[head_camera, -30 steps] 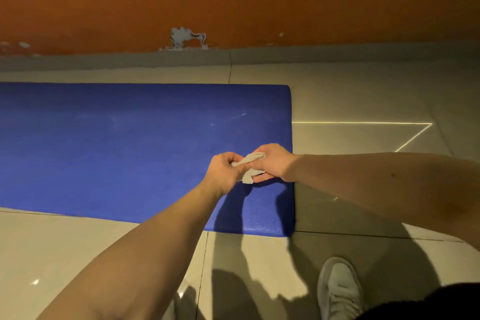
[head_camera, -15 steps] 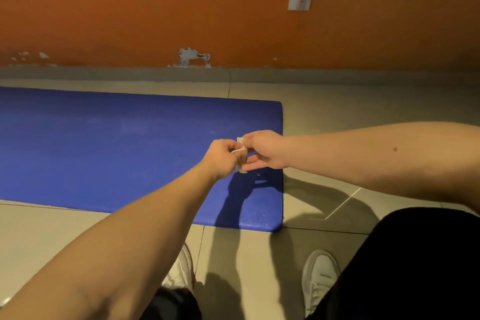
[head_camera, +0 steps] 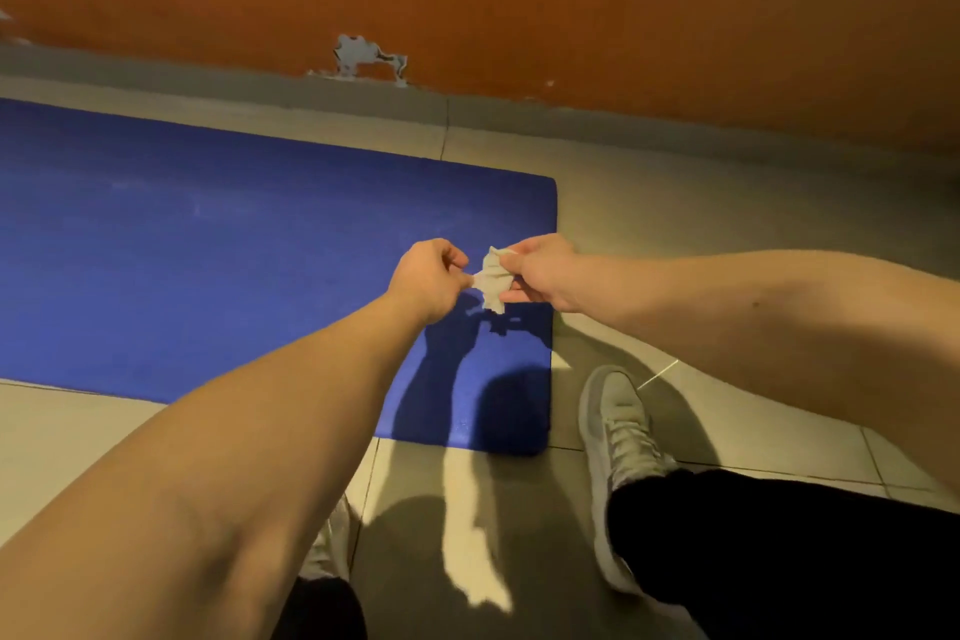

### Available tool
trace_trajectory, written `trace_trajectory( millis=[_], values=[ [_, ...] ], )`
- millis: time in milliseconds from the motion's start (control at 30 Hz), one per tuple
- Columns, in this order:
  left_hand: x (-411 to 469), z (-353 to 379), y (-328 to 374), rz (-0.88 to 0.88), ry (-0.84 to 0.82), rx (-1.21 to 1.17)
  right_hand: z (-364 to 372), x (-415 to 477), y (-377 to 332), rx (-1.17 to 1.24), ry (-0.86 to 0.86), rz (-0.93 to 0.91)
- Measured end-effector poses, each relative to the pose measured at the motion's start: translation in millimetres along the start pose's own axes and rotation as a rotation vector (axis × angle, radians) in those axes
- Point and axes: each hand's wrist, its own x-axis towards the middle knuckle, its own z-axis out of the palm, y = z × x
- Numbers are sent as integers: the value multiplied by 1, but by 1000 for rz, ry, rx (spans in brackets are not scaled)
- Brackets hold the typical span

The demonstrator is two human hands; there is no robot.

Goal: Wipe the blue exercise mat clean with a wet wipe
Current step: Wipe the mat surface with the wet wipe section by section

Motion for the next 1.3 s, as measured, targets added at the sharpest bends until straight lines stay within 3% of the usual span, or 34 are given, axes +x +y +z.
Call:
trace_trajectory(
  millis=[200, 367, 500, 700, 800, 867, 933, 1067, 1167, 1300],
  values=[
    [32, 44, -37, -142, -49, 127, -29, 63, 28, -178, 114, 12],
    [58, 59, -57, -209, -121, 252, -50, 109, 24, -478, 12, -92],
    [83, 62, -69, -235, -154, 371, -48, 152, 18, -578, -5, -121],
    [115, 72, -87, -319, -184, 618, -32, 198, 42, -907, 52, -346],
    [127, 79, -92, -362, -175, 615, -22, 205, 75, -932, -69, -498],
    [138, 82, -95, -356, -149, 589, -18, 213, 97, -1077, -210, -580],
    [149, 83, -98, -357, -132, 582, -18, 222, 111, -1279, -275, -540],
    [166, 78, -105, -460, -167, 640, -17, 227, 119, -1464, -168, -536],
    [175, 76, -112, -519, -222, 634, -10, 228, 116, -1448, -85, -483],
    [180, 77, -113, -543, -257, 638, 10, 232, 114, -1357, -101, -450]
  ],
)
